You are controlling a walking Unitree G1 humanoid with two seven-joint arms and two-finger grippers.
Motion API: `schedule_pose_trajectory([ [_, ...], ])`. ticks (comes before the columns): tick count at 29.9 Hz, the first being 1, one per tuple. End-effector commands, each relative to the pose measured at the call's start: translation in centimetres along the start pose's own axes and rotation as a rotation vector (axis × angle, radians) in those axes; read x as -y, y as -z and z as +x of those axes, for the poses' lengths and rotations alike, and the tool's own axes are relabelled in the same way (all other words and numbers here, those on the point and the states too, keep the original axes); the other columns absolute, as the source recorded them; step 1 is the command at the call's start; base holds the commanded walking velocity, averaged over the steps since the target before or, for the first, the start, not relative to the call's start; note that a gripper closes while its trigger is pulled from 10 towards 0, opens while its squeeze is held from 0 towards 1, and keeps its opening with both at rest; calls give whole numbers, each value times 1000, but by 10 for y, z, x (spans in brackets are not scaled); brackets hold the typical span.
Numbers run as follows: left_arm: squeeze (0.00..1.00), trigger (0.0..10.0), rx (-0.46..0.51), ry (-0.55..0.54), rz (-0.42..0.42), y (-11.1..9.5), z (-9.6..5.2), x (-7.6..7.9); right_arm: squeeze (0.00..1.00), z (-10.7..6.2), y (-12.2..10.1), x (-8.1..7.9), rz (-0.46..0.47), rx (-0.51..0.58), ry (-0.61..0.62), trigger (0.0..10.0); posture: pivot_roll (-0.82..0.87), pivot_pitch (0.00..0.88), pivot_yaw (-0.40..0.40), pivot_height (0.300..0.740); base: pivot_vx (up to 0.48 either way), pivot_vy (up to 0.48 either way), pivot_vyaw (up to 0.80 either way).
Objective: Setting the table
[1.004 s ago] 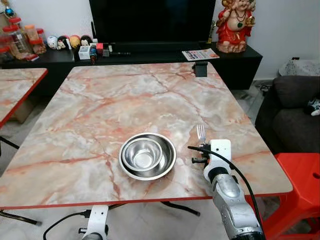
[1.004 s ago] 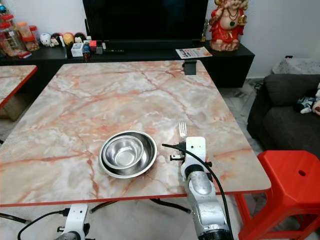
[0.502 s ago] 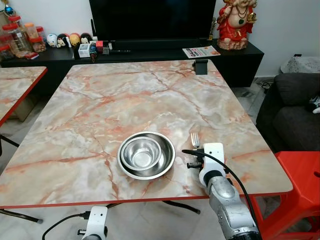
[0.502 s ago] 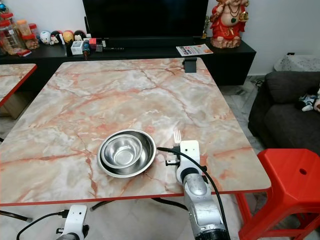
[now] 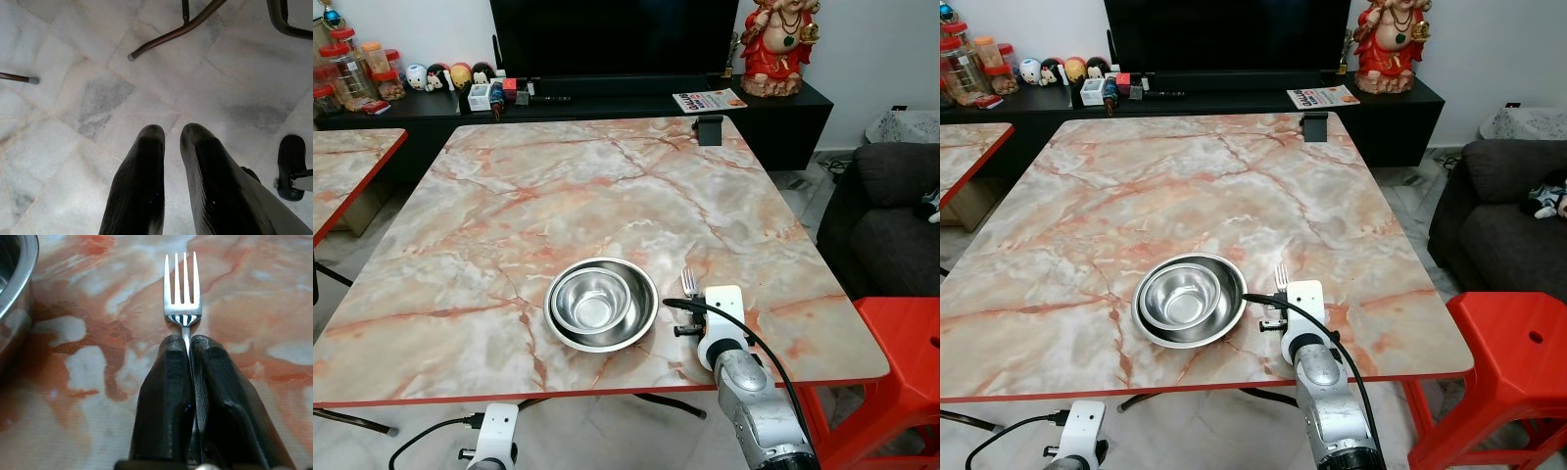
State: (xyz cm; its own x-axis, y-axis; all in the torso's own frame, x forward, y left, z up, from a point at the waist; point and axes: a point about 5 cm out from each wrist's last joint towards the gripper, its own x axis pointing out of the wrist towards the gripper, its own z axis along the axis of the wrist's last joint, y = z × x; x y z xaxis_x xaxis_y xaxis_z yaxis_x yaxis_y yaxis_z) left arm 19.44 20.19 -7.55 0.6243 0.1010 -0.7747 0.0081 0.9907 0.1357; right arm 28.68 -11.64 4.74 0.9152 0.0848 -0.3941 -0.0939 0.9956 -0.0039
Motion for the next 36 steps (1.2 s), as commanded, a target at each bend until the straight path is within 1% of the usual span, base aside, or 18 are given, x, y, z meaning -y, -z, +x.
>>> schedule_pose_trajectory([
  [1,0,10000,-5,6,16,0,0,-2,0,2,-4,-1,2,14,5,10000,-24,0,20,740,0,0,0],
  [5,0,10000,-11,7,22,4,-1,-3,0,2,-6,2,17,27,32,10000,-26,0,24,740,0,0,0],
  [11,0,10000,-18,3,22,7,-2,-4,0,4,-8,3,19,32,34,10000,-26,0,22,740,0,0,0],
  [12,0,10000,-17,3,21,6,-1,-4,580,4,-9,3,19,34,33,10000,-26,0,22,740,0,0,0],
  [13,0,10000,-16,3,20,6,-1,-4,922,4,-9,3,18,35,32,10000,-25,0,22,740,0,0,0],
  [14,0,10000,-14,5,19,4,-1,-3,929,5,-10,3,18,37,32,10000,-25,0,22,740,0,0,0],
  [16,0,10000,-12,6,20,4,-1,-3,929,5,-10,4,18,37,34,10000,-25,0,22,740,0,0,0],
  [17,0,10000,-11,7,19,3,-1,-2,914,6,-10,4,18,38,34,10000,-25,0,21,740,0,0,0],
  [22,0,10000,-8,9,20,2,0,-1,918,7,-11,5,19,40,36,10000,-28,0,21,740,0,0,0],
  [24,0,10000,-8,8,19,2,0,-2,902,7,-11,5,17,40,37,10000,-28,0,21,740,0,0,0],
  [25,0,10000,-8,8,19,2,0,-2,545,7,-12,5,16,41,38,10000,-26,0,20,740,0,0,0],
  [26,0,10000,-8,7,19,2,0,-2,43,7,-12,6,15,42,38,10000,-26,0,19,740,0,0,0],
  [27,0,10000,-8,7,18,2,0,-2,43,7,-12,6,14,42,39,10000,-26,0,19,740,0,0,0],
  [28,0,10000,-8,6,17,2,0,-2,0,7,-12,6,14,44,40,10000,-26,0,19,740,0,0,0],
  [30,0,10000,-9,7,16,2,0,-2,0,6,-13,6,13,49,41,10000,-26,0,19,740,0,0,0],
  [32,0,10000,-8,7,15,1,0,-2,0,5,-17,6,-16,82,41,10000,-27,0,19,740,0,0,0],
  [33,0,10000,-8,7,15,1,0,-2,0,5,-17,6,-16,82,41,10000,-27,0,19,740,0,0,0],
  [36,0,10000,-6,8,10,1,0,-1,0,2,-31,8,0,188,44,10000,-28,0,19,740,0,0,0],
])
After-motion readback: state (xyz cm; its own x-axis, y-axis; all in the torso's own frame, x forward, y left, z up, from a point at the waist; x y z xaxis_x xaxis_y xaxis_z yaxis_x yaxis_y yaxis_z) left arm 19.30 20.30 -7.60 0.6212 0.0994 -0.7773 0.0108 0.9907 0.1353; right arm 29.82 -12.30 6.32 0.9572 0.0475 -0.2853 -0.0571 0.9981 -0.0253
